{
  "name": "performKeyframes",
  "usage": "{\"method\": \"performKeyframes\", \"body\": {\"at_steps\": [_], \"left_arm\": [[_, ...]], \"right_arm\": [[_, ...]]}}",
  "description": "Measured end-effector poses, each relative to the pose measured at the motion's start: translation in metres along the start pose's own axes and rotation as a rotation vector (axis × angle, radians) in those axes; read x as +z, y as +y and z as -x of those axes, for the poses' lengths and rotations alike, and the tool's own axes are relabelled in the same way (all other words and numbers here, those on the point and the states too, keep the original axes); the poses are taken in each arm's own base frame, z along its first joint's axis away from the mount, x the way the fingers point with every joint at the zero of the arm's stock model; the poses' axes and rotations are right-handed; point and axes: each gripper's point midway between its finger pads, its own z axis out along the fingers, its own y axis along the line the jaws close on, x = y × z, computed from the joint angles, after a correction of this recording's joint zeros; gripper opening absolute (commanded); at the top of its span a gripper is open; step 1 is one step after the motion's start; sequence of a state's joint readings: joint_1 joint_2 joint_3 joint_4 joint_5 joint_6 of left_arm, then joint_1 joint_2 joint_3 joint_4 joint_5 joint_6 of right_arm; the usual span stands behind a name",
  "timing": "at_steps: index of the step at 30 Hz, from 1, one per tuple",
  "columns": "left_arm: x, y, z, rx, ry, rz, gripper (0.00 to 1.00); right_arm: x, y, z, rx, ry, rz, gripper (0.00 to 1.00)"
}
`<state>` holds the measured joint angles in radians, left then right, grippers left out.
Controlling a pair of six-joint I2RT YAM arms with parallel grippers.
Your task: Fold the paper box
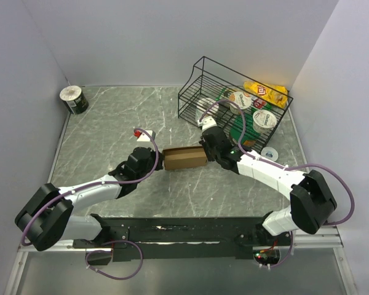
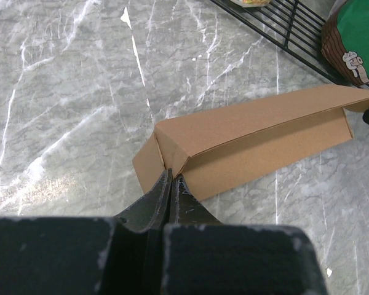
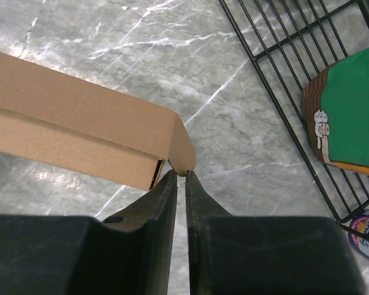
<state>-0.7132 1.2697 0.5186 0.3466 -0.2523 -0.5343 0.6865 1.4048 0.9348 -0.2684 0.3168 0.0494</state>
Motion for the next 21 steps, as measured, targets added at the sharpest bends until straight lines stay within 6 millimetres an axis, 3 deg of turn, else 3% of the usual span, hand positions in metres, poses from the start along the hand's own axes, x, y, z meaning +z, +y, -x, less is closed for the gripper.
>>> {"method": "performKeyframes", "body": {"at_steps": [7, 21], "left_arm": [[0.0, -0.001, -0.001, 0.002, 0.002, -0.002, 0.01], [0.0, 0.0, -0.001, 0.004, 0.002, -0.001, 0.01]], "right_arm": [[0.008, -0.004, 0.003, -0.013, -0.013, -0.016, 0.32], [0.014, -0.007, 0.015, -0.079, -0.065, 0.005, 0.33]]}}
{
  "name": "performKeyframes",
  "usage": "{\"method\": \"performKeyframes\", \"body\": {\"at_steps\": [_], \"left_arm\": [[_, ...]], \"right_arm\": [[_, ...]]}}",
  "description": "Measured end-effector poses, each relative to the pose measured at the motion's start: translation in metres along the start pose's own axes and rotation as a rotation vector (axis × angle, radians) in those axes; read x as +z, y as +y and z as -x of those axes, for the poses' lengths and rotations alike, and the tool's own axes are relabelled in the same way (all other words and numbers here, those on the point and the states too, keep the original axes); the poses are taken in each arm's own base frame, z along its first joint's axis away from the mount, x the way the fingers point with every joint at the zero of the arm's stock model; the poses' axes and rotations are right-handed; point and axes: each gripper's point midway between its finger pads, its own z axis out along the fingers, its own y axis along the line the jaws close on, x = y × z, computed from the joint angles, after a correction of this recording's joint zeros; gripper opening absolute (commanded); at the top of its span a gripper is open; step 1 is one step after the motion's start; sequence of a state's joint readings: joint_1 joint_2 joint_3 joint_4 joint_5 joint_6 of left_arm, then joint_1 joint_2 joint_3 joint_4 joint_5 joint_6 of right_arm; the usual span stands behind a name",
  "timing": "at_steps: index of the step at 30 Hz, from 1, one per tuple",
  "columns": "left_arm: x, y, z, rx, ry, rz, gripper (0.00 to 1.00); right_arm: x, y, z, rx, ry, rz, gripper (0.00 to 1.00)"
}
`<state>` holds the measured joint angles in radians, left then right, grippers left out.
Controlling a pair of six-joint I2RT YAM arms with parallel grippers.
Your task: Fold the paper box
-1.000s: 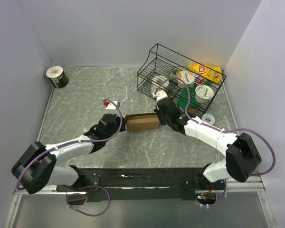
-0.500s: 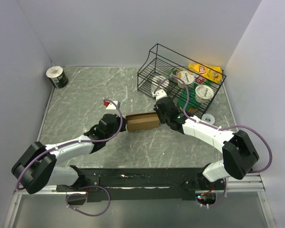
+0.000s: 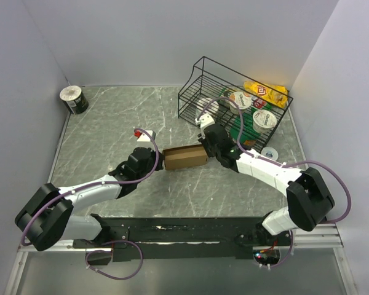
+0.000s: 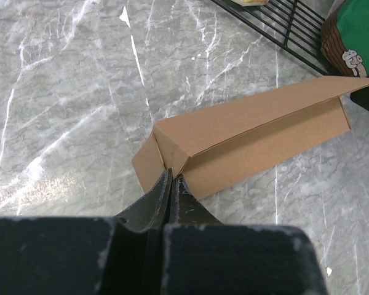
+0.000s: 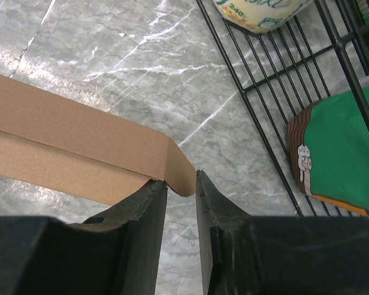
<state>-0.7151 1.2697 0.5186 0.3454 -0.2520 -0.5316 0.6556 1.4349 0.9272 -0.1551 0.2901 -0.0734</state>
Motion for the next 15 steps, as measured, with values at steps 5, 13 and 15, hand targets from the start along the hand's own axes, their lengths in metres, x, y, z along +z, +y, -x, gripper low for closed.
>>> {"method": "performKeyframes", "body": {"at_steps": [5, 13, 15], "left_arm": [[0.0, 0.0, 0.0, 0.0, 0.001, 0.0, 0.01], [0.0011, -0.0003, -0.0005, 0.023, 0.005, 0.004, 0.01], [0.0027, -0.0006, 0.0, 0.034, 0.006, 0.013, 0.01]], "right_arm": [[0.006, 0.002, -0.0029, -0.024, 0.008, 0.012, 0.07], [0.0025, 0.0073, -0.0023, -0.009, 0.05, 0.043, 0.0], [0.0022, 0.0075, 0.0014, -0.001, 0.071, 0.042, 0.0]]}}
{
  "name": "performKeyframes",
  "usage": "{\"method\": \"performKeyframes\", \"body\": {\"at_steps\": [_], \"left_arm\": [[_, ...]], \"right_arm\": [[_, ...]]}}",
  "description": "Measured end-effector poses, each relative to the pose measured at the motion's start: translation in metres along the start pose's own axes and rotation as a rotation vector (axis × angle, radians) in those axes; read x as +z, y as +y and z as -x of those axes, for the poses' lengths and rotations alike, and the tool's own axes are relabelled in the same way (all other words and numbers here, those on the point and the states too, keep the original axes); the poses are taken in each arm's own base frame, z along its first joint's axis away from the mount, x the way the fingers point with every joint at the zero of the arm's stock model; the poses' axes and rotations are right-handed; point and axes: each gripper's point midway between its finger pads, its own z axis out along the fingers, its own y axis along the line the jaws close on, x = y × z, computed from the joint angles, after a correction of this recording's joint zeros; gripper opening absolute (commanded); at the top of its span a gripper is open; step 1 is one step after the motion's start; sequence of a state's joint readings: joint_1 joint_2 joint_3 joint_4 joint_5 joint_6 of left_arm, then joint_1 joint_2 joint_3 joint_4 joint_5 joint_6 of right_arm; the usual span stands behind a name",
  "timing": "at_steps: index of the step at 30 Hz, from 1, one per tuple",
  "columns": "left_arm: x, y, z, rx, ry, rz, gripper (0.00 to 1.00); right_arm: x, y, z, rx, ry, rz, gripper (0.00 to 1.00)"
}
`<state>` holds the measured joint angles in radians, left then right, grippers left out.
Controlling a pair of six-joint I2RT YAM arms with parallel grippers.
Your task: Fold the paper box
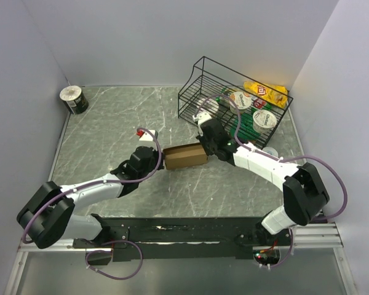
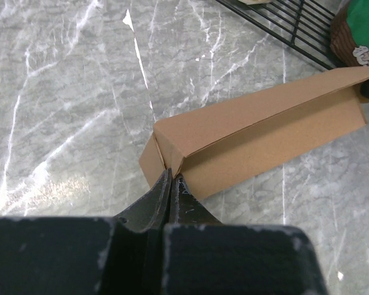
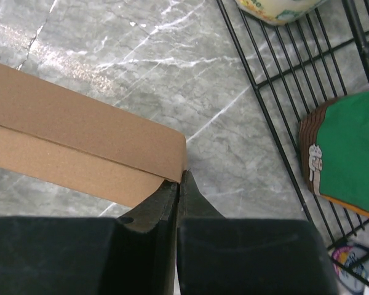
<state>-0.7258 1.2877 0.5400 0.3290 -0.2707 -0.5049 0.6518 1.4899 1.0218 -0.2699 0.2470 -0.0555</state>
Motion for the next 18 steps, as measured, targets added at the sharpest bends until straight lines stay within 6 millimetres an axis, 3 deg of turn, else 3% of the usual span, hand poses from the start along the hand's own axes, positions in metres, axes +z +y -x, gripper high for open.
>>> {"method": "performKeyframes", "body": {"at_steps": [18], "left_arm": [[0.0055, -0.0057, -0.0004, 0.085, -0.006, 0.09, 0.01]], "right_arm": [[-0.0007, -0.0041, 0.0018, 0.096, 0.193, 0.022, 0.0]]}}
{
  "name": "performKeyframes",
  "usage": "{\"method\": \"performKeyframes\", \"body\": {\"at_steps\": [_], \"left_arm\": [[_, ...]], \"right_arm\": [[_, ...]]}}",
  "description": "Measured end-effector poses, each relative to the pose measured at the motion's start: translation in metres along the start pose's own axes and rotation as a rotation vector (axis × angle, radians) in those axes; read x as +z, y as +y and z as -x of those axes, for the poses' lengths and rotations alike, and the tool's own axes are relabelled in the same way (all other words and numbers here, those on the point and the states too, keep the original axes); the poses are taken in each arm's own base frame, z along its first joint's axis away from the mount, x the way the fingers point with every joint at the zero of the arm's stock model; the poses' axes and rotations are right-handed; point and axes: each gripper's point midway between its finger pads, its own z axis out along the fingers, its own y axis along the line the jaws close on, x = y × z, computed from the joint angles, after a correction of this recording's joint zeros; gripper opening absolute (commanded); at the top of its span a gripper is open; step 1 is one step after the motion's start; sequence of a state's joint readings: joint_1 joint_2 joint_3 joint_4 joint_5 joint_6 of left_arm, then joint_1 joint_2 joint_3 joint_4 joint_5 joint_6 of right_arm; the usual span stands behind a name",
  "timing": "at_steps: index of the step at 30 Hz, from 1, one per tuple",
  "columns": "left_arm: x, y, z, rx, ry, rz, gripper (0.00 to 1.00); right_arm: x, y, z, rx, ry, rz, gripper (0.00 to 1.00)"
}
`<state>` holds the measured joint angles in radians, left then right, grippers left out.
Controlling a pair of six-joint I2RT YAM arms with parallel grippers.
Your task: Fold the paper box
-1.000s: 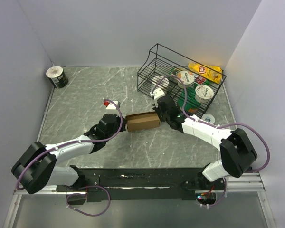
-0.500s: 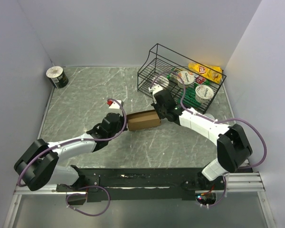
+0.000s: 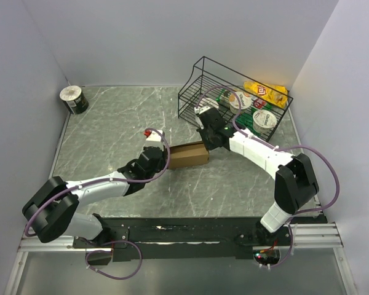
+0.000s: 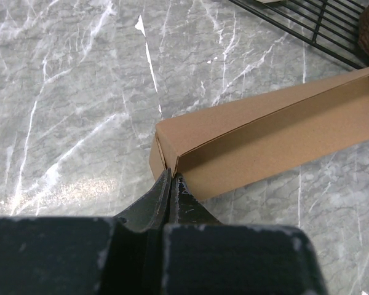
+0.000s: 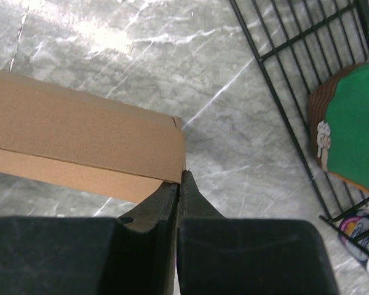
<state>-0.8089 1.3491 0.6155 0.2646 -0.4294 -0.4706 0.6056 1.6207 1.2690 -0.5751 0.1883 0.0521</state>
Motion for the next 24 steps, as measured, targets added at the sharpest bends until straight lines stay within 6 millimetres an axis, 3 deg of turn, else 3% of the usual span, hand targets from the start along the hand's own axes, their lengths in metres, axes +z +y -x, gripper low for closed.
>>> {"method": "performKeyframes", "body": {"at_steps": [5, 8, 10, 19, 24], "left_arm": [[0.001, 0.0, 0.001, 0.013, 0.002, 0.016, 0.05], [0.0, 0.0, 0.001, 0.011, 0.004, 0.02, 0.2], [-0.001, 0.0, 0.001, -0.001, 0.005, 0.021, 0.36], [-0.019, 0.003, -0.007, -0.005, 0.072, 0.008, 0.67], [-0.033, 0.006, 0.009, -0.026, 0.049, -0.018, 0.88]], "right_arm": [[-0.004, 0.002, -0.002, 0.026, 0.026, 0.025, 0.0], [-0.005, 0.002, -0.003, 0.028, 0.033, 0.028, 0.0], [-0.005, 0.001, -0.003, 0.026, 0.036, 0.024, 0.0], [-0.003, 0.0, -0.004, -0.052, 0.028, 0.017, 0.0], [-0.001, -0.003, -0.007, -0.08, 0.026, 0.008, 0.0]]}}
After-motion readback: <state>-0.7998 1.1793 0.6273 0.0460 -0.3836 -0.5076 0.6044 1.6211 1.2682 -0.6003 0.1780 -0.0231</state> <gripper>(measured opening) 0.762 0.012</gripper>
